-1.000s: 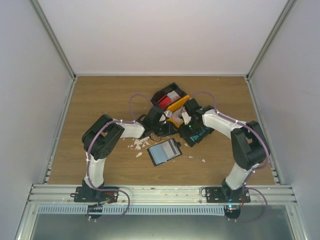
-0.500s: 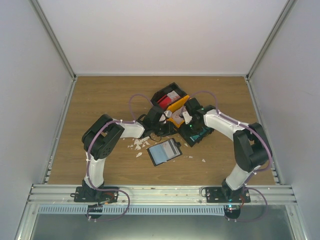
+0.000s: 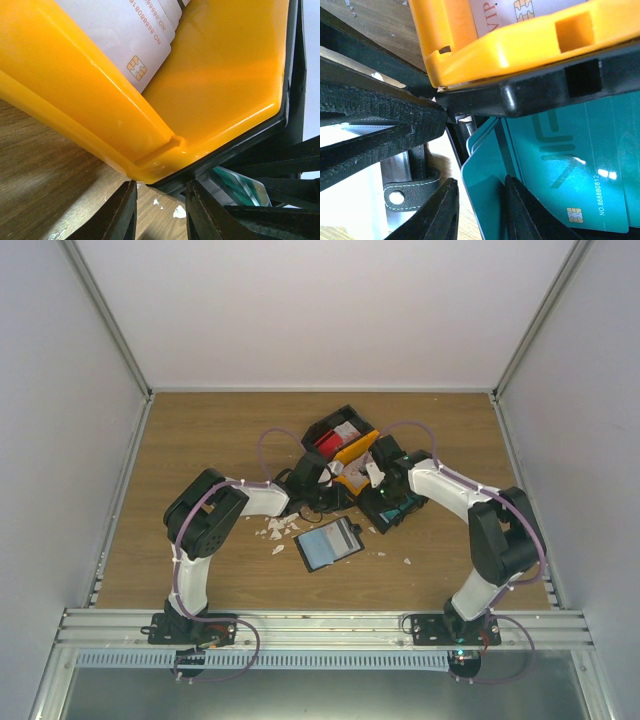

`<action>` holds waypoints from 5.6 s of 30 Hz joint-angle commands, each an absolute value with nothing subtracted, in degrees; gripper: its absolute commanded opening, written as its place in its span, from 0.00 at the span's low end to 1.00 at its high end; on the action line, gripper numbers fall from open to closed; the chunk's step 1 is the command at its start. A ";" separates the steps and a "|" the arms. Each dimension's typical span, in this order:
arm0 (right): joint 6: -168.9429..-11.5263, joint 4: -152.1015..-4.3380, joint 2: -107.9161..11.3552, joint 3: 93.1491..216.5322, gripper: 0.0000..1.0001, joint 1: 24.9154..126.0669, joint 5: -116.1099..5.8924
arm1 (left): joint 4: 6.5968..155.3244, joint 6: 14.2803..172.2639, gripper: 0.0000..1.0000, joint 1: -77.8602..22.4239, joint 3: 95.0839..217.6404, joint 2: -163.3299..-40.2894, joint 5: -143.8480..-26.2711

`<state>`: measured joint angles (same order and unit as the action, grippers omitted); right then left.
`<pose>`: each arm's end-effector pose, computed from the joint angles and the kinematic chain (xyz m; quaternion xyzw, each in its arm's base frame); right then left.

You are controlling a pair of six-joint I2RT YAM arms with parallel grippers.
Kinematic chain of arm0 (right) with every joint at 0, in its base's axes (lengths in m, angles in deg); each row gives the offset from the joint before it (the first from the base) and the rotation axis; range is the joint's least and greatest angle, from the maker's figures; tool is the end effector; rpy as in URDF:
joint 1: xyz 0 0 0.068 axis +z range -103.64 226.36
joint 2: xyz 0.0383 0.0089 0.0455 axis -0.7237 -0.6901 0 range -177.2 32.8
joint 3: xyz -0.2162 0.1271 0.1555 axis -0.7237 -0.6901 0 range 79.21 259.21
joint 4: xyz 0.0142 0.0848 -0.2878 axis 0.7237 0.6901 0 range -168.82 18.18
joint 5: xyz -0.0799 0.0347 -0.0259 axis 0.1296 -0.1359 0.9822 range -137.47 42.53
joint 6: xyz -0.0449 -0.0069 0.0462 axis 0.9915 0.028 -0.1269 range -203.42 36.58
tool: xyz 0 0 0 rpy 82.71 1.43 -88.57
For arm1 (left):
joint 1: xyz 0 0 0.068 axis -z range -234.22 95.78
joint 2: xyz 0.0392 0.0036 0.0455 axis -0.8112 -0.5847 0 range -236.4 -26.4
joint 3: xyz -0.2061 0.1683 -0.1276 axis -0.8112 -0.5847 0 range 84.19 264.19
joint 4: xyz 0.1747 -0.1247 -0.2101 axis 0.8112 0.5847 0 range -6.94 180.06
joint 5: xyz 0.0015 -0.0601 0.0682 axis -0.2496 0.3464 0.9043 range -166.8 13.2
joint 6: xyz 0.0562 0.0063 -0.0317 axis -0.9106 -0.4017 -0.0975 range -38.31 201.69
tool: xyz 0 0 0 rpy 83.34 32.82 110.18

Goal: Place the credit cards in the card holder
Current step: Pick up the credit card from the storage box, then insert the credit card into the card holder.

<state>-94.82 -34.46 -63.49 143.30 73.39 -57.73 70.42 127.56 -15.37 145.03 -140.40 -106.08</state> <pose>0.3116 0.1691 0.1767 -0.1449 0.9785 0.1222 0.0809 0.3319 -0.2991 0.1059 0.0517 0.8835 -0.4425 0.1446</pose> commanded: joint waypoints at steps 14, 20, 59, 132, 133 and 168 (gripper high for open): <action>-96.36 -34.78 -60.16 142.96 0.21 74.22 -57.53 | 68.47 127.30 0.29 -15.72 145.19 -141.36 -105.84; -97.08 -35.66 -59.69 142.63 0.14 74.17 -56.58 | 69.05 127.13 0.29 -15.72 145.28 -141.22 -105.62; -108.85 -57.99 -35.28 132.92 0.00 72.03 -85.06 | 55.88 128.60 0.71 -15.46 122.64 -105.46 -103.25; -109.58 -58.99 -54.32 121.95 0.68 87.41 -51.45 | 37.83 148.38 0.00 -12.80 100.46 -113.10 -97.62; -109.56 -58.20 -54.87 122.38 0.65 87.41 -50.84 | 36.63 149.34 0.00 -12.55 100.32 -114.10 -97.62; -112.34 -54.46 -55.55 120.76 0.37 87.54 -55.29 | 25.09 158.29 0.00 -9.48 100.05 -124.94 -94.62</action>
